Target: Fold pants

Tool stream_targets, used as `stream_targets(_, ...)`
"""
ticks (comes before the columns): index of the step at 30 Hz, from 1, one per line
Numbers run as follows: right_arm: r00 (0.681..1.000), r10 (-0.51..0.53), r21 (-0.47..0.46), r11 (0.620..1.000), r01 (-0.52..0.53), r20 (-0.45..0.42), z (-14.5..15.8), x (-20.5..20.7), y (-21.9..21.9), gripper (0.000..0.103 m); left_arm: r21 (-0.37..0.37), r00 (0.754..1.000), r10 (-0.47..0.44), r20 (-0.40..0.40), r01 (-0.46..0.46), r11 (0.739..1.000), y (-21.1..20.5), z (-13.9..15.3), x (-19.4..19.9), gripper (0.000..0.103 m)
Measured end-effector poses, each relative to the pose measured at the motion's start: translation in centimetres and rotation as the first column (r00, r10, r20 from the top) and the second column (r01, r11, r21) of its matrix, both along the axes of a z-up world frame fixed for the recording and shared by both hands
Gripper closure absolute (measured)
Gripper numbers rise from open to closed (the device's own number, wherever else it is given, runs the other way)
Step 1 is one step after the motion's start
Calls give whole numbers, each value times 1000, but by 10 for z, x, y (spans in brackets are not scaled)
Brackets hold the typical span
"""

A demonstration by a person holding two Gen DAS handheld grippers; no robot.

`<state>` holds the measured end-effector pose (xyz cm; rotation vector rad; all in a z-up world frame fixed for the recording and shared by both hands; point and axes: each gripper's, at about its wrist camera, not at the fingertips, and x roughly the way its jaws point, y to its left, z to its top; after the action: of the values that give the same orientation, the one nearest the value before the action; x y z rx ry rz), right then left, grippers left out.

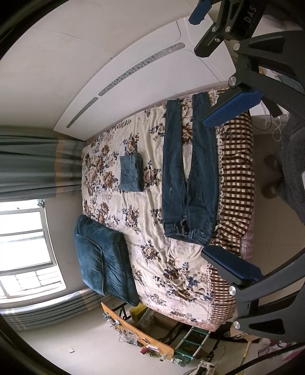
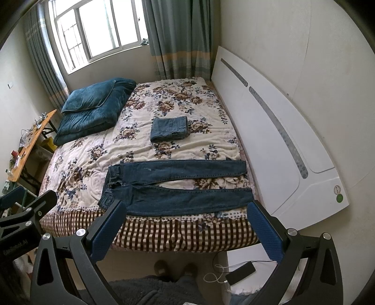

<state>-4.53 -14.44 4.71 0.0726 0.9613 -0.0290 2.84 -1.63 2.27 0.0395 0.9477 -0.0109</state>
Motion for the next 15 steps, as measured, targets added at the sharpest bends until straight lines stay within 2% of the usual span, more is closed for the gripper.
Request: stream_targets(15, 1000, 0, 6, 1000, 0, 1, -1, 4, 0, 0, -3, 1000, 2, -5, -2, 1000, -5, 0, 7, 0)
